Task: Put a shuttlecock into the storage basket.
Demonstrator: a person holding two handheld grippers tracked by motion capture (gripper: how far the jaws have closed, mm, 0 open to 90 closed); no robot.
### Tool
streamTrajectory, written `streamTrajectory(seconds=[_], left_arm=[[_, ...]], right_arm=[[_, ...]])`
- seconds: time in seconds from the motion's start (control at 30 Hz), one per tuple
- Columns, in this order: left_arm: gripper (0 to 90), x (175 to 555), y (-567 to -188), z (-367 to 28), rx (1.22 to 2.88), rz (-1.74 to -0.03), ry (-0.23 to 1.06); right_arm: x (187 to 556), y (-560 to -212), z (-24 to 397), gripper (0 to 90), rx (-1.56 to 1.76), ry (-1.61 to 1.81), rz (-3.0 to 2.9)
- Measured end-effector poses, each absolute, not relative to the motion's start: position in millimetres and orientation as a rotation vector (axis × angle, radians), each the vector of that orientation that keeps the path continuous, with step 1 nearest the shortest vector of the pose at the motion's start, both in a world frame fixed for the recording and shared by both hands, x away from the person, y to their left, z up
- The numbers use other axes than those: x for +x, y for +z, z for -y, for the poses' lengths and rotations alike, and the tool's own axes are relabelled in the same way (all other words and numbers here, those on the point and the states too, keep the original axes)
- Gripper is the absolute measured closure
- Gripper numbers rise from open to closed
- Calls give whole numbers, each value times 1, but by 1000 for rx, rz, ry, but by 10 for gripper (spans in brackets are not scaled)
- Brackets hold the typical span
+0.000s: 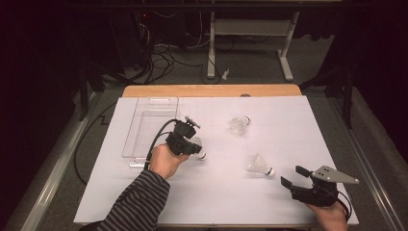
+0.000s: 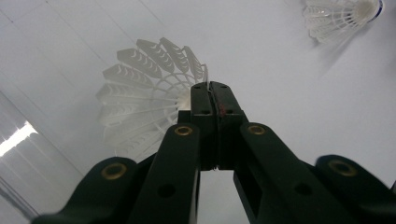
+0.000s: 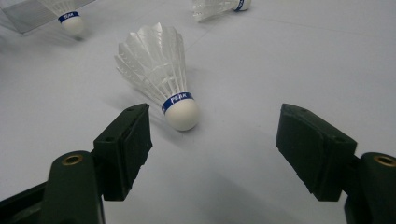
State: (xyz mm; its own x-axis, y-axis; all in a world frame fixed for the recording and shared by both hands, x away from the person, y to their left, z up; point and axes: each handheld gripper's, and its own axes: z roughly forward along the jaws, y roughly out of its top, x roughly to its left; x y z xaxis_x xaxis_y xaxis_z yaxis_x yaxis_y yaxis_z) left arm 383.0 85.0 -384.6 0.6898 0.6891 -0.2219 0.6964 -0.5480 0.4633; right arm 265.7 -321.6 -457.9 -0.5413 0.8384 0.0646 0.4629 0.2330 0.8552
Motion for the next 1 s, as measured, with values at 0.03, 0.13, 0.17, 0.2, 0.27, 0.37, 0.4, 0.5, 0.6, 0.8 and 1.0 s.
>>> streamTrajectory(seconds=[0.03, 0.13, 0.17, 0.2, 0.27, 0.37, 0.4, 0.5, 0.6, 0.8, 1.0], left_arm=[[891, 383, -384, -85, 2373, -1060, -15], [891, 381, -382, -87, 2368, -1054, -14], [891, 381, -382, -87, 2364, -1053, -11], [891, 380, -381, -88, 2364, -1054, -3], [891, 380, -380, -89, 2359, -1049, -6], [891, 378, -378, -91, 2353, -1042, 1], [891, 378, -377, -91, 2353, -1040, 8], [891, 377, -376, -92, 2347, -1036, 9], [891, 376, -374, -93, 2341, -1029, 6], [891, 373, -371, -95, 2332, -1020, 9], [891, 373, -368, -96, 2335, -1013, 18]], right_arm=[[266, -458, 322, 270, 1196, 1239, -2102], [266, -458, 322, 270, 1197, 1238, -2102], [266, -458, 322, 270, 1196, 1238, -2102], [266, -458, 322, 270, 1196, 1239, -2102], [266, -458, 322, 270, 1197, 1239, -2101], [266, -458, 322, 270, 1196, 1239, -2101], [266, -458, 322, 270, 1197, 1238, -2101], [266, -458, 322, 270, 1197, 1238, -2102], [266, -458, 322, 270, 1197, 1238, -2101], [266, -458, 322, 270, 1197, 1237, -2101], [266, -458, 321, 269, 1197, 1238, -2102]])
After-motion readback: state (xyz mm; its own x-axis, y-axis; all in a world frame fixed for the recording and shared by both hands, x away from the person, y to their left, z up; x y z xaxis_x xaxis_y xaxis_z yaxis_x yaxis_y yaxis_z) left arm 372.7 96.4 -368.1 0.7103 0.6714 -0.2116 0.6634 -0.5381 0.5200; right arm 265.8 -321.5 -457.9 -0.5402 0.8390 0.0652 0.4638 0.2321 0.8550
